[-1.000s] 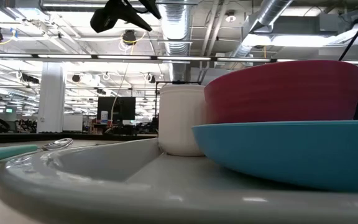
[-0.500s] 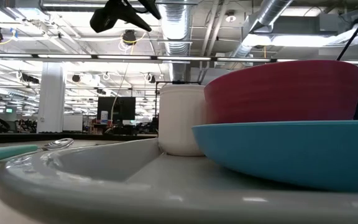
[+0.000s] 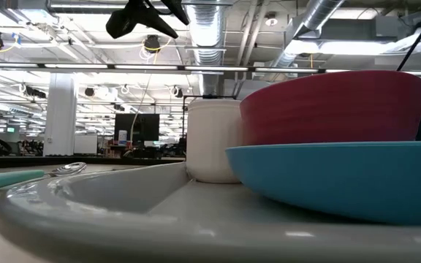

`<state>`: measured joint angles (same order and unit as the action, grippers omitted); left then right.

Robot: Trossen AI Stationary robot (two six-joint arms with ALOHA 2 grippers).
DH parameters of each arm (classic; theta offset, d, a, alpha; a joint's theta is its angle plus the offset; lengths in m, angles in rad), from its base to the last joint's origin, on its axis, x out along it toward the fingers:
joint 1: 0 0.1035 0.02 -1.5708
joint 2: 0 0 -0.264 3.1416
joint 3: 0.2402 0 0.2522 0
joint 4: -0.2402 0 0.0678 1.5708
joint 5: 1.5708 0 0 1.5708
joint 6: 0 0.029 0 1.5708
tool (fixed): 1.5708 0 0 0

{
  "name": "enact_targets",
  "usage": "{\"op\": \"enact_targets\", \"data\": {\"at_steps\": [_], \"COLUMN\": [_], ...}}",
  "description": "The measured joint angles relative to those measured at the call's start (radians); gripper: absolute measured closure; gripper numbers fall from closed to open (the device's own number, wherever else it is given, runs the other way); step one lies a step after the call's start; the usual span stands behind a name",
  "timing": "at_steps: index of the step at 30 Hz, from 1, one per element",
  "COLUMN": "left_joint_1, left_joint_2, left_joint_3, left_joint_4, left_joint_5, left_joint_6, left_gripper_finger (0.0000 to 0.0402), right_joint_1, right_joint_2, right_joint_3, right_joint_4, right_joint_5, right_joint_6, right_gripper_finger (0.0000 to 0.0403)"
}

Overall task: Set up tray
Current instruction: Put the brown napkin on the gray tray

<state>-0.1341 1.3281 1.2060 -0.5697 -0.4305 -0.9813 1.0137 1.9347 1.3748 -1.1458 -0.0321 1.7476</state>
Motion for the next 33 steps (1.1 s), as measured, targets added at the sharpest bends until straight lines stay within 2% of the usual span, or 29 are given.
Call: {"op": "enact_targets", "data": {"at_steps": [13, 17, 21, 24, 30, 33], "left_joint_1": [0.000, 0.000, 0.000, 0.000, 0.000, 0.000], "left_joint_2": [0.000, 0.000, 0.000, 0.000, 0.000, 0.000], "left_joint_3": [0.000, 0.000, 0.000, 0.000, 0.000, 0.000], "left_joint_4": [0.000, 0.000, 0.000, 0.000, 0.000, 0.000], "left_joint_5": [0.000, 0.000, 0.000, 0.000, 0.001, 0.004], "left_joint_6": [0.031, 0.034, 0.034, 0.034, 0.021, 0.019], "left_gripper_finger": [0.0274, 0.0274, 0.0274, 0.0274, 0.0274, 0.0274], "right_joint_1": [-0.068, -0.095, -0.121, -0.141, -0.195, -0.228], "right_joint_2": [-0.009, -0.005, 0.005, -0.001, -0.002, -0.002], "right_joint_3": [-0.238, -0.268, -0.283, -0.325, -0.442, -0.467], "right_joint_4": [0.078, -0.004, -0.149, -0.126, -0.116, -0.120], "right_joint_5": [-0.062, -0.069, -0.005, 0.062, 0.091, 0.108], "right_joint_6": [-0.059, -0.107, -0.132, -0.135, -0.142, -0.223], "right_gripper_finger": [0.0345, 0.0345, 0.0345, 0.0345, 0.0345, 0.0345]}}
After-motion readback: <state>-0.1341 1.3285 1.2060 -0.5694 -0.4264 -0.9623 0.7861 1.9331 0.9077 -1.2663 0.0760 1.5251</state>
